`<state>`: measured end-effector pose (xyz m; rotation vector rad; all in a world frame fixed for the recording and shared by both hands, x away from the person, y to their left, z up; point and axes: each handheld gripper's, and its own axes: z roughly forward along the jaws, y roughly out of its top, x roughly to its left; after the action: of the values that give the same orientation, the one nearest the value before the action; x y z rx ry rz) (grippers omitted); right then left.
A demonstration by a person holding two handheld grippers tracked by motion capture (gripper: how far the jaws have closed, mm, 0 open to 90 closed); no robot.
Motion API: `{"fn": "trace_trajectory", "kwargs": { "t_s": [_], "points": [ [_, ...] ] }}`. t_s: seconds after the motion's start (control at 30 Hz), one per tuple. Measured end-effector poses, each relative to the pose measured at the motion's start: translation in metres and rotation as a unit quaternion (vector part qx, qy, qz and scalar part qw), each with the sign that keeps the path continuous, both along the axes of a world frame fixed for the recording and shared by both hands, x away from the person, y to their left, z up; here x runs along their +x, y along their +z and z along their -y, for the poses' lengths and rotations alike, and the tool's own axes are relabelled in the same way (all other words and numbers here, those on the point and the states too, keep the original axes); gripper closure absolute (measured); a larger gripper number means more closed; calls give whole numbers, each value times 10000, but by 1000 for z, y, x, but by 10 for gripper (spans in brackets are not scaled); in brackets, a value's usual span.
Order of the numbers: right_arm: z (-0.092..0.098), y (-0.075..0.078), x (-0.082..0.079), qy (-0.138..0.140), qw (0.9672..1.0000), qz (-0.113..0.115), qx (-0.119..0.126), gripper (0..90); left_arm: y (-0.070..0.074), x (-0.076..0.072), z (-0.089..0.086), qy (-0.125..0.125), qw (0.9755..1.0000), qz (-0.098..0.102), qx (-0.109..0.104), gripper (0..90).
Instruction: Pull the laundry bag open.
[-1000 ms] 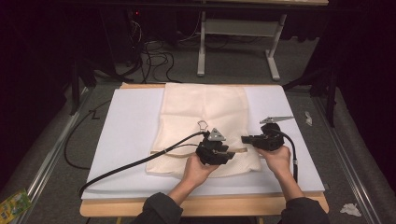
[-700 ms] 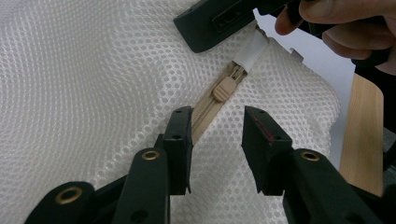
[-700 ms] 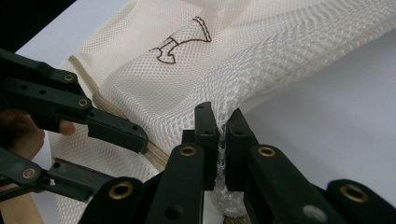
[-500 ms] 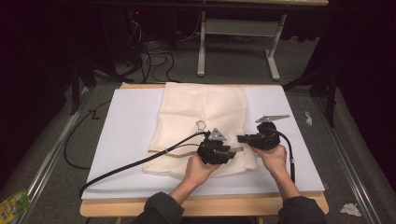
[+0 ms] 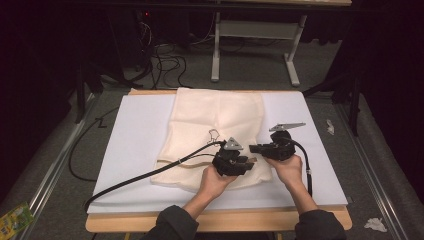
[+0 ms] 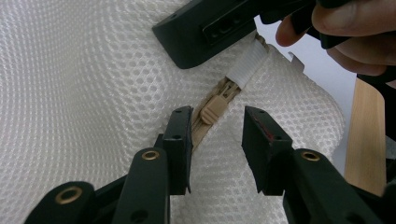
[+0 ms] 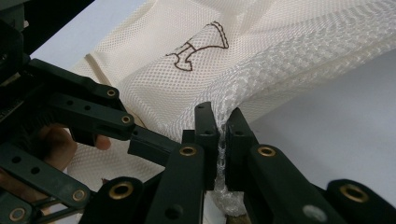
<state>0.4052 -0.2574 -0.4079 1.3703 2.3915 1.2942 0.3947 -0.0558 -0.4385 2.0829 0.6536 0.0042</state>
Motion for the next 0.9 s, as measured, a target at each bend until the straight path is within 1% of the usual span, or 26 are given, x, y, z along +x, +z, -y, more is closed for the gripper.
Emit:
{"fn": "trace_trajectory", "kwargs": {
  "t_s": [0.07, 0.17, 0.2, 0.27, 0.3, 0.33, 0.37, 0.43, 0.47, 0.53, 0.6, 0.8, 0.9],
  "points": [
    [-1, 0, 0, 25, 10000, 16, -14, 882, 1, -1, 3, -29, 10000, 20, 36, 632],
    [-2, 0, 0, 17, 10000, 1, -15, 882, 1, -1, 5, -31, 10000, 39, 34, 639],
    [-1, 0, 0, 13, 10000, -4, -16, 882, 1, -1, 5, -34, 10000, 15, 37, 648],
    [-1, 0, 0, 16, 10000, -17, -18, 881, 0, -1, 5, -27, 10000, 25, 55, 696],
    [-1, -1, 0, 29, 10000, 3, -26, 882, 0, -1, 5, -27, 10000, 23, 61, 696],
    [-1, -1, 0, 31, 10000, 1, -19, 882, 0, -1, 5, -47, 10000, 2, 37, 734],
    [-1, -1, 0, 31, 10000, -1, -16, 882, 1, -1, 5, -40, 10000, 3, 30, 734],
    [-1, -1, 0, 35, 10000, 0, -14, 882, 1, 0, 5, -53, 10000, 6, 41, 773],
    [-1, -1, 0, 35, 10000, 0, -14, 882, 1, 0, 5, -63, 10000, -3, 42, 773],
    [-1, -1, 0, 35, 10000, -7, -21, 881, 1, 0, 5, -111, 9999, -61, -12, 804],
    [-1, -2, 0, 52, 10000, 12, -31, 881, 1, -1, 5, -143, 9999, -57, -49, 828],
    [-1, -1, -1, 49, 10000, -4, -81, 876, 1, 0, 5, -139, 9999, -63, -17, 868],
    [-2, -1, -2, 51, 9999, 19, -112, 866, 2, -1, 4, -132, 9999, -6, 14, 870]
  ]
}}
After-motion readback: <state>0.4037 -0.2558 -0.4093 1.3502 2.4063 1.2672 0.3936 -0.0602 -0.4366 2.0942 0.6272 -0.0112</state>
